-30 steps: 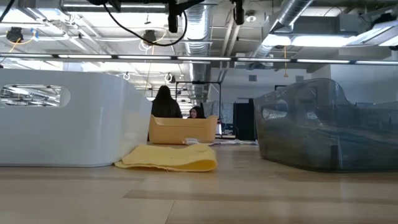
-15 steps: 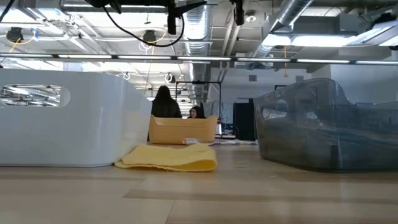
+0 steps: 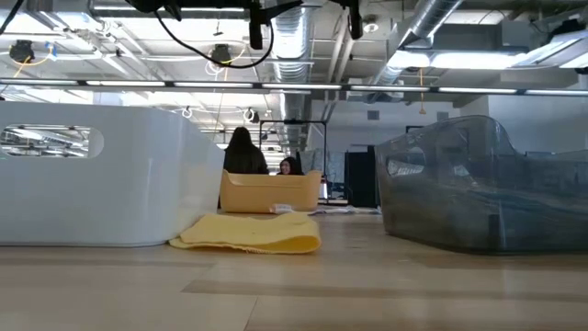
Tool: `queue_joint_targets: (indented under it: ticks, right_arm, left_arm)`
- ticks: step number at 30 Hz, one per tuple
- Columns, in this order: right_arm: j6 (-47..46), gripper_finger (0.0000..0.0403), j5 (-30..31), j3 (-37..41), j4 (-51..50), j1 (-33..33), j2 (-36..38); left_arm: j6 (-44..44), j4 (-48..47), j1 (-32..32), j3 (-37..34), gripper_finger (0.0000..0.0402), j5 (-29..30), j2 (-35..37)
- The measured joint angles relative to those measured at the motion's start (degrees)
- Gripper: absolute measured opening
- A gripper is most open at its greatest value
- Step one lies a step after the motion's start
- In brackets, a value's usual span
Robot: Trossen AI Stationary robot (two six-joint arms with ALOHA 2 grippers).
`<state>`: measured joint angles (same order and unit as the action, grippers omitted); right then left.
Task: Pick & Place Toothbrushes
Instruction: Put the orange toothbrush into the left white bin
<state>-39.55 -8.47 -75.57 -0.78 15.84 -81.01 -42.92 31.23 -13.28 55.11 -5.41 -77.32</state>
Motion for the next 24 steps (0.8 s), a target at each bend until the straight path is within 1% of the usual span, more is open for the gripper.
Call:
queue_joint_targets:
  ticks: [7,15,24]
  right_arm:
    - [0.0,0.0003,1.0,0.0,0.4,0.1,0.0]
    - [-0.6,0.0003,1.1,0.0,1.8,0.7,0.0]
    - [-2.0,0.0003,2.4,0.1,4.6,1.3,-0.9]
  left_arm:
    - [0.0,0.0,-0.1,0.0,0.0153,0.7,-0.4]
    - [-0.9,0.5,-2.6,0.0,0.0153,1.1,-0.4]
    - [-0.9,3.1,-3.7,0.0,0.0121,0.7,-0.4]
